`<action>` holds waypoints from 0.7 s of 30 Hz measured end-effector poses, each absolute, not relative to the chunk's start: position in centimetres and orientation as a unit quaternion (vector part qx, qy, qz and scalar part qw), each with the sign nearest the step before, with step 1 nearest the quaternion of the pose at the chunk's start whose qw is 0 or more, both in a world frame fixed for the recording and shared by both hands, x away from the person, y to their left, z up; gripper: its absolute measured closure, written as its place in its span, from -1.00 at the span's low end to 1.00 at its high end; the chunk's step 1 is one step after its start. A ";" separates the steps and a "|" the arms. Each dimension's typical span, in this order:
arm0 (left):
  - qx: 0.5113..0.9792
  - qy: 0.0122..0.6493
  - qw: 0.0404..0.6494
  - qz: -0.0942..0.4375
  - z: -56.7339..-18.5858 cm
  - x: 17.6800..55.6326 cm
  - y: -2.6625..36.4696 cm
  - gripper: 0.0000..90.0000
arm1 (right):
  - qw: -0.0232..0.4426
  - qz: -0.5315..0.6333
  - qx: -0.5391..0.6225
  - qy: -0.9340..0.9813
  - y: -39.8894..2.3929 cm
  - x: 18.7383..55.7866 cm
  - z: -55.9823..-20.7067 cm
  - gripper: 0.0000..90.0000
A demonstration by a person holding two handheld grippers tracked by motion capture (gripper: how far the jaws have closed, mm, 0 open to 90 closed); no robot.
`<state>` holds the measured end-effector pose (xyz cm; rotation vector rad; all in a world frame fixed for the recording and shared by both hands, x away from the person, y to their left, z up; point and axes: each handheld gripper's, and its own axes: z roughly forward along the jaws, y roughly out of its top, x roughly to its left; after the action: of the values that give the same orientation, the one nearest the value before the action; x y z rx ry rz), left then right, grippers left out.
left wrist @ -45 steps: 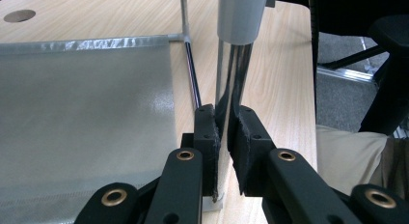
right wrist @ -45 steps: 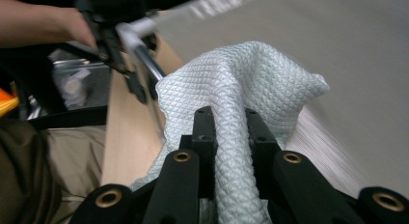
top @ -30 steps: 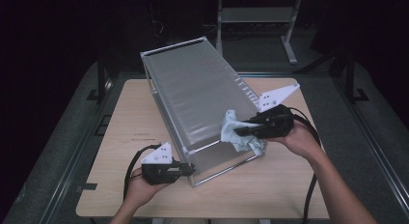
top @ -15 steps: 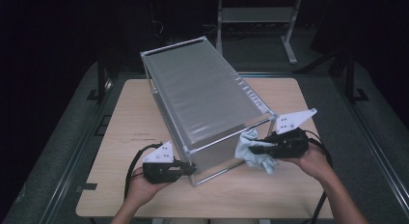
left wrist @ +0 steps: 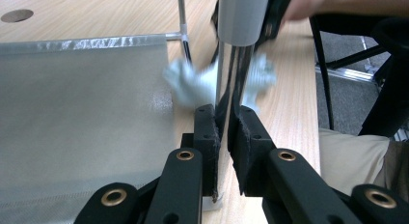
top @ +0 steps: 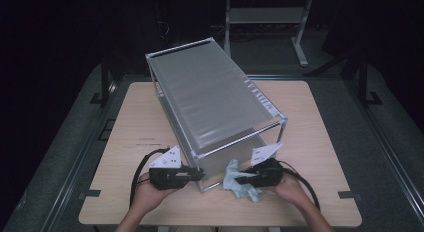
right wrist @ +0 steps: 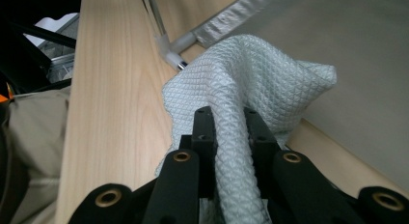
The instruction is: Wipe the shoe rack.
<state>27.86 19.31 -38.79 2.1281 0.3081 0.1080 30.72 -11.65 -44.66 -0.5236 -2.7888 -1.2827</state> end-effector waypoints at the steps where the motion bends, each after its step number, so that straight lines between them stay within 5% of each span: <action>1: 0.871 0.126 0.474 0.045 -38.8 27.8 19.3 0.79 | 0.015 -0.412 -0.163 -0.896 -9.6 30.6 -45.5 0.74; 7: 0.870 0.127 0.473 0.047 -38.8 27.8 19.5 0.79 | 0.006 -0.418 -0.173 -0.892 -7.3 31.1 -46.3 0.74; 16: 0.871 0.126 0.472 0.048 -38.8 27.8 19.3 0.79 | -0.018 -0.407 -0.230 -0.884 -11.4 32.2 -46.1 0.74; 21: 0.871 0.126 0.472 0.048 -38.8 27.9 19.3 0.79 | -0.009 -0.416 -0.197 -0.888 -7.6 31.7 -46.2 0.74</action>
<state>27.90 19.27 -38.76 2.1329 0.3080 0.1165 31.69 -7.64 -46.18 -0.6213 -2.8051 -1.3161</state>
